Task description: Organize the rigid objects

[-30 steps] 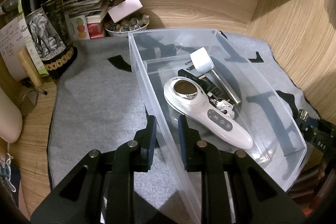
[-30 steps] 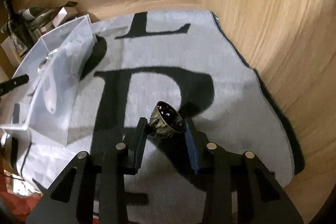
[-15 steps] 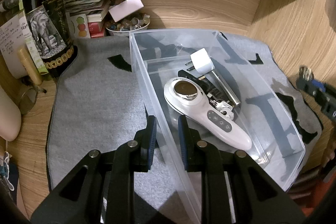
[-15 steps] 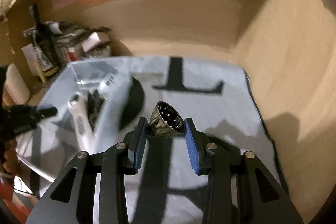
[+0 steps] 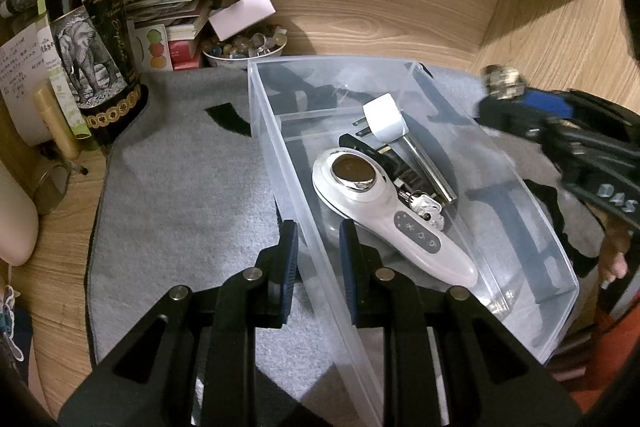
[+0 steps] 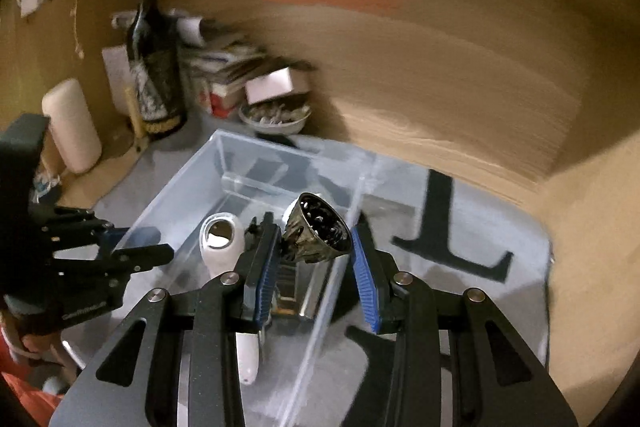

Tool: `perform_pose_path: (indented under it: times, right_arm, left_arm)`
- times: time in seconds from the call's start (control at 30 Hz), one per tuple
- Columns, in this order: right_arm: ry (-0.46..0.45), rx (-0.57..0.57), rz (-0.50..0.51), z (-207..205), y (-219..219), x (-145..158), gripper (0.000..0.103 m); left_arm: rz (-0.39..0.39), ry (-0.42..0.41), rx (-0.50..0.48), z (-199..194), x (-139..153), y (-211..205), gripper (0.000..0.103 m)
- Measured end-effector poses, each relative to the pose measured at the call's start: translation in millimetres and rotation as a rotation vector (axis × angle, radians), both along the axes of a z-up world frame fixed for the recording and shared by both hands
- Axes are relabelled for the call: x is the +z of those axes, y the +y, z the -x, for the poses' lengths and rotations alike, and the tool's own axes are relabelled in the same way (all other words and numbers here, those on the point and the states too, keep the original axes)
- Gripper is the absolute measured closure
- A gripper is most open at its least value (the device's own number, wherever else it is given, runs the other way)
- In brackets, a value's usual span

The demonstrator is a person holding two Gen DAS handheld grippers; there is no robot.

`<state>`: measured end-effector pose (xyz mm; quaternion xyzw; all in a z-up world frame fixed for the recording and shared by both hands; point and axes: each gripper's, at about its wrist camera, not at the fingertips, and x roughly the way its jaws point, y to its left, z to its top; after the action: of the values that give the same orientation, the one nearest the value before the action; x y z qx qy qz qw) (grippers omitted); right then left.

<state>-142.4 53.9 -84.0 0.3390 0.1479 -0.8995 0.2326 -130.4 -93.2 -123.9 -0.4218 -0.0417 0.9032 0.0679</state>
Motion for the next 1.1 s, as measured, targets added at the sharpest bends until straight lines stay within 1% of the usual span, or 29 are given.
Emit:
perform_pose_path:
  times: [0.17,0.23,0.37,0.4,0.43,0.47,0.57,0.63,0.67,0.73,0.77,0.8,0.83,0.87,0.97,1.03,1.07,1.1]
  right_arm:
    - [-0.074,0.03,-0.032,18,-15,-18,0.07]
    - [-0.101,0.036,-0.028,22,-17,-22,0.07]
    - [-0.115,0.037,-0.024,21,-18,-24,0.069]
    - [-0.111,0.036,-0.021,20,-18,-24,0.063]
    - [-0.105,0.029,-0.019,20,-17,-22,0.053]
    - [-0.095,0.028,-0.006,17,-16,-20,0.049]
    - [-0.064,0.016,0.005,11,-12,-12,0.043]
    - [-0.039,0.006,0.024,4,-7,-5,0.03]
    - [-0.023,0.003,0.034,-1,-4,-1,0.027]
    - [0.005,0.003,0.047,-11,1,7,0.024]
    - [0.021,0.004,0.055,-17,4,12,0.023]
    - [0.034,0.008,0.064,-22,7,16,0.022]
    - [0.049,0.011,0.072,-28,10,20,0.022]
    - [0.069,0.01,0.082,-35,14,25,0.022]
    - [0.123,0.003,0.117,-54,24,37,0.018]
    - [0.164,-0.013,0.15,-68,32,45,0.009]
    - [0.187,-0.021,0.168,-75,37,49,0.006]
    - [0.207,-0.023,0.185,-82,41,53,0.0]
  left_arm:
    - [-0.006,-0.001,0.0,0,0,0,0.082]
    - [-0.005,-0.001,-0.001,0,0,1,0.082]
    - [-0.004,-0.003,0.001,0,0,0,0.082]
    - [-0.002,-0.004,0.001,-1,0,1,0.082]
    - [-0.002,-0.005,0.002,0,1,0,0.082]
    - [-0.002,-0.005,0.002,0,1,0,0.082]
    - [-0.004,-0.008,0.007,-1,1,0,0.082]
    - [0.005,0.002,0.017,-4,2,0,0.082]
    - [0.012,0.006,0.019,-6,3,1,0.082]
    - [0.025,0.018,0.03,-11,6,3,0.078]
    - [0.028,0.025,0.035,-14,9,4,0.072]
    - [0.029,0.041,0.04,-19,14,6,0.063]
    - [0.032,0.057,0.045,-22,18,7,0.059]
    - [0.04,0.081,0.051,-26,23,9,0.052]
    - [0.06,0.165,0.057,-44,43,18,0.042]
    - [0.061,0.221,0.055,-56,56,24,0.034]
    - [0.061,0.253,0.058,-63,63,27,0.028]
    - [0.062,0.289,0.06,-70,69,30,0.022]
